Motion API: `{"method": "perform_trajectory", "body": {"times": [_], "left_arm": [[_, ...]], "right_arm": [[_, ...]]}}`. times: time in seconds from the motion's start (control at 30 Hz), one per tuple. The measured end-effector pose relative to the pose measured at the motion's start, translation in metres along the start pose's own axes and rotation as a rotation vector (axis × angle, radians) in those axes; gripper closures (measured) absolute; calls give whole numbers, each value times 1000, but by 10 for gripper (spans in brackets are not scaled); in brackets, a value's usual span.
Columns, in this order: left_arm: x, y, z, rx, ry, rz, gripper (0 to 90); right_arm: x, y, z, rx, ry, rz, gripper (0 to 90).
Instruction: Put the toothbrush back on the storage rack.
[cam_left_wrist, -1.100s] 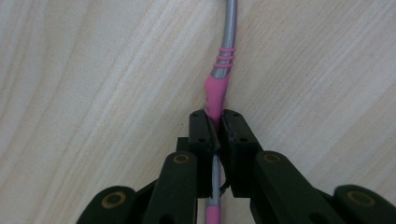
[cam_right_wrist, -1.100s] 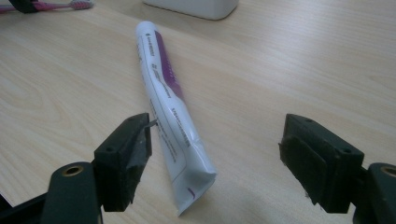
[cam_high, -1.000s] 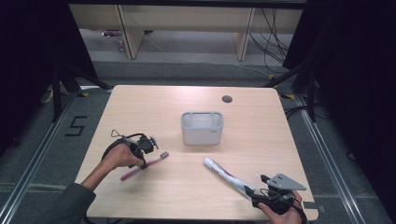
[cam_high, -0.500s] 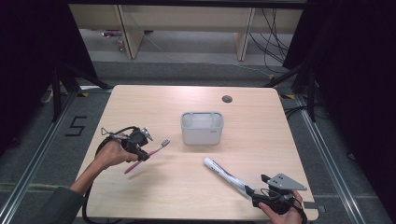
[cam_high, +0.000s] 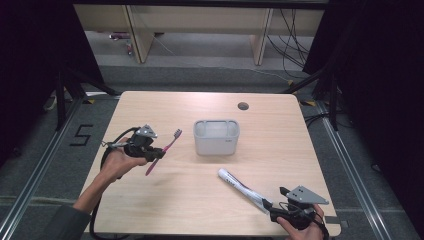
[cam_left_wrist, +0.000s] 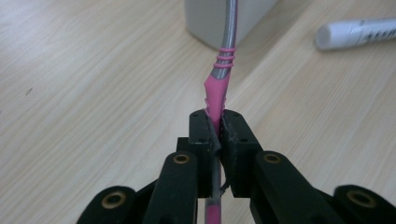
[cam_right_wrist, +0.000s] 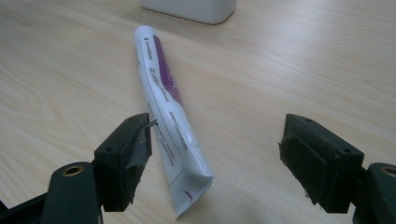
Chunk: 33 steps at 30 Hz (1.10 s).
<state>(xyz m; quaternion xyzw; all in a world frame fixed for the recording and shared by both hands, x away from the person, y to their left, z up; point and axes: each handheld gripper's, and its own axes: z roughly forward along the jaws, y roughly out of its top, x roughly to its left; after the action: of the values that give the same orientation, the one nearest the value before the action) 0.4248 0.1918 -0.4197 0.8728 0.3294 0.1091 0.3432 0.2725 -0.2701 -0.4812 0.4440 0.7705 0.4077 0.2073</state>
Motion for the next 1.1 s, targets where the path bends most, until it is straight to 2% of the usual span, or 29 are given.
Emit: {"method": "perform_trajectory", "body": {"times": [0.03, 0.07, 0.1, 0.33, 0.37, 0.4, 0.43, 0.47, 0.5, 0.57, 0.6, 0.73, 0.8, 0.83, 0.87, 0.9, 0.93, 0.97, 1.0, 1.07, 1.1], "left_arm": [[0, -1, 0, -21, 1, -5, 828], [-1, -2, -1, -48, 3, -22, 828], [-2, -2, -1, -72, 8, -41, 828], [-11, -3, -8, -203, 20, -82, 829], [-12, -2, -8, -229, 15, -102, 828], [-11, -1, -9, -256, 20, -91, 828], [-12, -1, -10, -242, 18, -97, 828], [-13, 0, -9, -264, -6, -114, 828], [-14, 0, -9, -268, -3, -134, 828], [-14, 1, -9, -276, -3, -130, 828], [-15, 2, -9, -285, 10, -139, 828], [-15, 5, -9, -301, -7, -161, 828], [-16, 7, -9, -314, 11, -164, 829], [-16, 9, -9, -317, 1, -169, 829], [-15, 10, -10, -332, 20, -151, 828], [-15, 12, -9, -348, 15, -155, 829], [-14, 13, -9, -360, 8, -149, 829], [-14, 14, -10, -365, 17, -158, 829], [-14, 16, -10, -378, 12, -162, 829], [-15, 19, -10, -405, 15, -161, 829], [-14, 21, -11, -401, 9, -157, 829]], "right_arm": [[2, 0, 0, 10, 6, 25, 253], [-1, 0, 0, -1, 0, -5, 253], [-1, 0, 1, -3, -2, -9, 253], [-1, 0, 0, -4, -2, -2, 253], [-1, 0, 0, -6, -3, -6, 253], [-1, 0, 0, -6, -3, -6, 253], [-1, 0, 0, -5, -2, -6, 253], [-1, 0, 0, -6, -2, -6, 253], [-1, 0, 0, -5, -2, -7, 253], [-1, 0, 0, -3, -4, -9, 253], [-1, 0, 0, -2, -2, -6, 253], [-1, 0, 0, 2, 2, -2, 253], [-1, -1, 1, -2, 0, -1, 253], [1, -1, 0, 10, 9, 40, 253], [1, 0, -1, 14, 8, 32, 253], [-1, 0, -1, 2, 2, 3, 253], [-1, 0, 0, 0, 1, -1, 253], [-2, 0, 0, -2, 2, -5, 253], [1, -1, -1, 11, 9, 29, 253], [-3, 0, 0, -5, -4, -10, 253], [-3, 0, 0, -6, -5, -9, 253]]}}
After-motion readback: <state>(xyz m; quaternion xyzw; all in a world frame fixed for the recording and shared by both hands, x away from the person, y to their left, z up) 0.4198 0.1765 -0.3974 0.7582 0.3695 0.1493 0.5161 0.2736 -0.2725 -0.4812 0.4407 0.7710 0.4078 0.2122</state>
